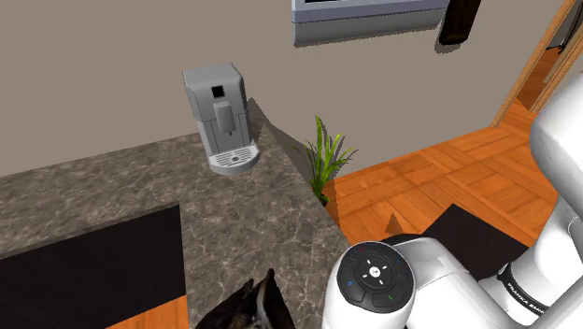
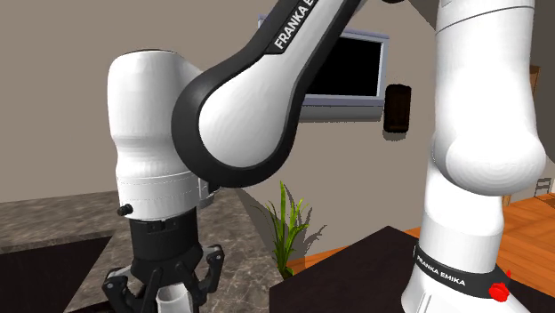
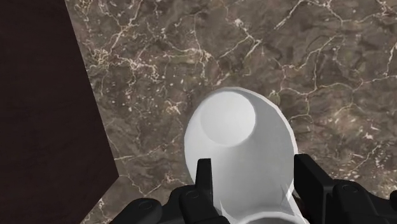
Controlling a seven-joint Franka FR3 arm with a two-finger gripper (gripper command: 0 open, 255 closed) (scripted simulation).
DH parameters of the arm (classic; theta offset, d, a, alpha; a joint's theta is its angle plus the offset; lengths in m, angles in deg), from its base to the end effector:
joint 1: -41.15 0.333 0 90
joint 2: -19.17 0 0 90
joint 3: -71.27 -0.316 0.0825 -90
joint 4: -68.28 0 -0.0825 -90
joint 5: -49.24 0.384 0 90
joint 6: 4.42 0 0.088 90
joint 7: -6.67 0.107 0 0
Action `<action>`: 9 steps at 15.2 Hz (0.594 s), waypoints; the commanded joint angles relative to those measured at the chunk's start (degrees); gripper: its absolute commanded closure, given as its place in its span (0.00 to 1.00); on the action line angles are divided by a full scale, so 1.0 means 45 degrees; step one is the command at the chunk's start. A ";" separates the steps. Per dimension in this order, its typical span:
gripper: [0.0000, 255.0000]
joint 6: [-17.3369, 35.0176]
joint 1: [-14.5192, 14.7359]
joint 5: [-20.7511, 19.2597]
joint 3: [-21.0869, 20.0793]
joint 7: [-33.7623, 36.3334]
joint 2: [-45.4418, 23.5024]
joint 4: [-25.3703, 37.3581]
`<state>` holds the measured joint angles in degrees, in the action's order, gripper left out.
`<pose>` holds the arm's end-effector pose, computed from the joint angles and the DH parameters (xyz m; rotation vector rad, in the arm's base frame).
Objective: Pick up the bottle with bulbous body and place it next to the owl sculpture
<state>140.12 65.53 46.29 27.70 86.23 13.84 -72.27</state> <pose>0.1780 0.4484 0.2718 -3.1179 0.2546 0.0497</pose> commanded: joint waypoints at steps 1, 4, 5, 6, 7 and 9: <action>1.00 0.0315 0.0088 -0.0533 0.0129 0.0381 -0.0428 0.0002; 1.00 0.0558 0.0191 -0.0927 0.0281 0.0655 -0.0740 -0.0017; 1.00 0.0558 0.0193 -0.0926 0.0282 0.0655 -0.0740 -0.0017; 1.00 0.0558 0.0193 -0.0927 0.0282 0.0655 -0.0740 -0.0017; 1.00 0.0558 0.0193 -0.0927 0.0283 0.0655 -0.0739 -0.0017; 1.00 0.0558 0.0193 -0.0927 0.0283 0.0655 -0.0739 -0.0017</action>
<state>142.61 66.39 42.14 28.97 89.16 10.52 -72.36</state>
